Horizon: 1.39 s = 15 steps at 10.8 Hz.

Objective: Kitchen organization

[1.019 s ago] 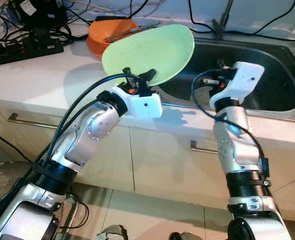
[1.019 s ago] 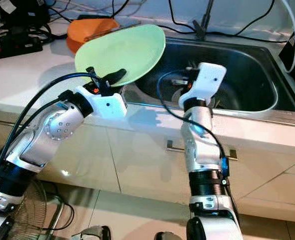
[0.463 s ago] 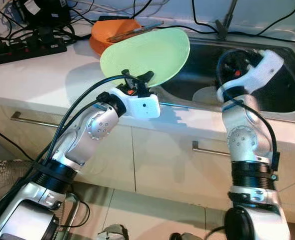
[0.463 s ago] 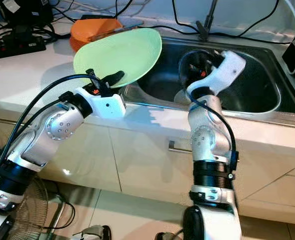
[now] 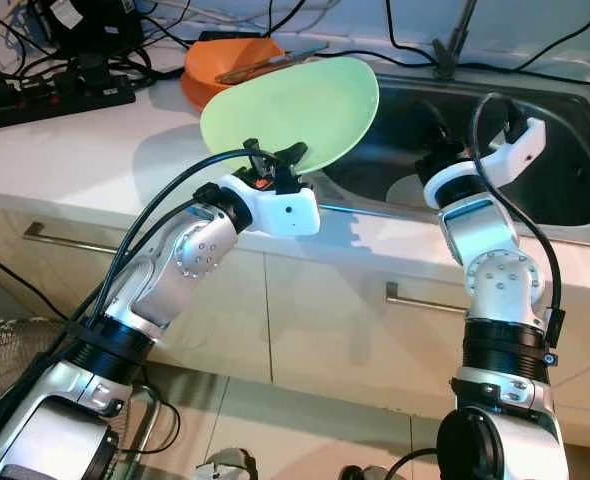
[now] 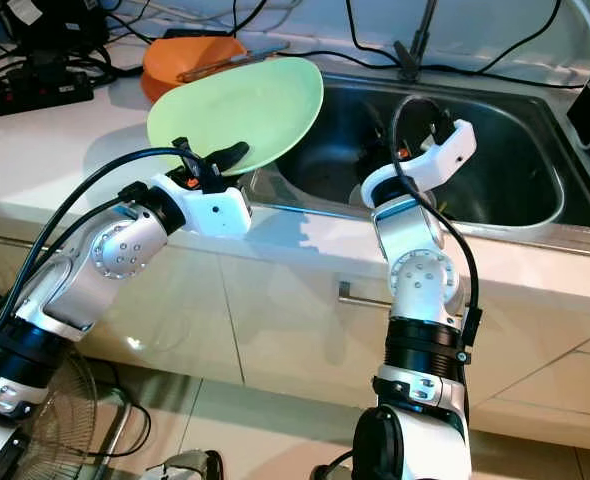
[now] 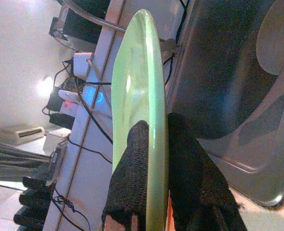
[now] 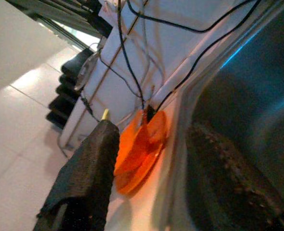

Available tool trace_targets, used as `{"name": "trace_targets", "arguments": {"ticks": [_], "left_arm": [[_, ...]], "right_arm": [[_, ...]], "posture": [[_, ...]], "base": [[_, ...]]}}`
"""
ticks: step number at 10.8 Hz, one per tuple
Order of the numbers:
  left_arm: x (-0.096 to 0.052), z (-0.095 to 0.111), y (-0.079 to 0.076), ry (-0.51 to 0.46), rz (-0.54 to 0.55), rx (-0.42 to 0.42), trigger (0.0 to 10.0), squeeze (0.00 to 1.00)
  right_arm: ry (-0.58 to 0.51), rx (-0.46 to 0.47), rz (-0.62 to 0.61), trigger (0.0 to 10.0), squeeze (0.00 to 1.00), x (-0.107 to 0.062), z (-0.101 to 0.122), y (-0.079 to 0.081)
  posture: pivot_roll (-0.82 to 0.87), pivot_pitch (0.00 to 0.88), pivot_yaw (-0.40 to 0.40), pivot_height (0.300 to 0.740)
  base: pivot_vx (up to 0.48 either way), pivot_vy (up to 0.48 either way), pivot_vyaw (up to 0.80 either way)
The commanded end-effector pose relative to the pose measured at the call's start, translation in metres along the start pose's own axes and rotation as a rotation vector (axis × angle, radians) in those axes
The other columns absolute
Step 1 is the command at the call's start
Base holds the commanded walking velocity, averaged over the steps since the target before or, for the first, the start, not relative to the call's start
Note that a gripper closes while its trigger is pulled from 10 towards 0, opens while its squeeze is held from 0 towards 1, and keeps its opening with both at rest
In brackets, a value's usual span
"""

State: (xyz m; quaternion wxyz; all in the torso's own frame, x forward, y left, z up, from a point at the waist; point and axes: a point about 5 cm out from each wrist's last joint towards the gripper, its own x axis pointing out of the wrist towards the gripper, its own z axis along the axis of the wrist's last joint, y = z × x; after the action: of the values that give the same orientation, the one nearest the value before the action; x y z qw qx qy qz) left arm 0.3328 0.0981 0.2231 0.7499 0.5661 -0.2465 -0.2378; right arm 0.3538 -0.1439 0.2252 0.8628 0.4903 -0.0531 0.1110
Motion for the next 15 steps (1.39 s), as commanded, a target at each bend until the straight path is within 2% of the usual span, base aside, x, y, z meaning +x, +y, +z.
{"name": "trace_targets", "arguments": {"ticks": [1,3,4,9,13,14,15], "left_arm": [[0.003,0.006,0.009,-0.038,0.025,0.033,10.0,0.00],[0.004,0.009,0.006,-0.059,0.008,0.030,10.0,0.00],[0.004,0.010,0.004,-0.064,0.001,0.026,10.0,0.00],[0.005,0.019,-0.004,-0.121,-0.053,0.004,10.0,0.00],[0.006,0.023,-0.002,-0.156,-0.051,0.024,10.0,0.00],[0.007,0.025,-0.001,-0.163,-0.050,0.025,10.0,0.00],[0.007,0.025,-0.001,-0.167,-0.051,0.026,10.0,0.00]], "right_arm": [[0.001,0.048,0.047,10.0,1.00,0.001,0.005,0.012],[0.039,0.122,0.069,10.0,1.00,0.000,0.001,0.016],[0.049,0.138,0.077,10.0,0.00,0.000,0.000,0.018],[0.117,0.160,0.104,10.0,0.00,-0.002,-0.008,0.025],[0.153,0.114,0.091,10.0,0.00,-0.003,-0.014,0.023],[0.157,0.113,0.093,6.5,0.00,-0.003,-0.015,0.023],[0.158,0.109,0.097,0.0,0.00,-0.003,-0.015,0.023]], "posture": [[0.07,0.076,0.004,0.740],[0.08,0.077,0.003,0.740],[0.07,0.077,0.004,0.740],[0.08,0.079,0.004,0.740],[0.08,0.076,0.002,0.740],[0.08,0.074,0.001,0.740],[0.08,0.072,0.001,0.740]], "base": [[0.000,0.000,0.00],[0.000,0.000,0.00],[0.000,0.000,0.00],[0.000,0.000,0.00],[0.000,0.000,0.00],[0.000,0.000,0.00],[0.000,0.000,0.00]]}}
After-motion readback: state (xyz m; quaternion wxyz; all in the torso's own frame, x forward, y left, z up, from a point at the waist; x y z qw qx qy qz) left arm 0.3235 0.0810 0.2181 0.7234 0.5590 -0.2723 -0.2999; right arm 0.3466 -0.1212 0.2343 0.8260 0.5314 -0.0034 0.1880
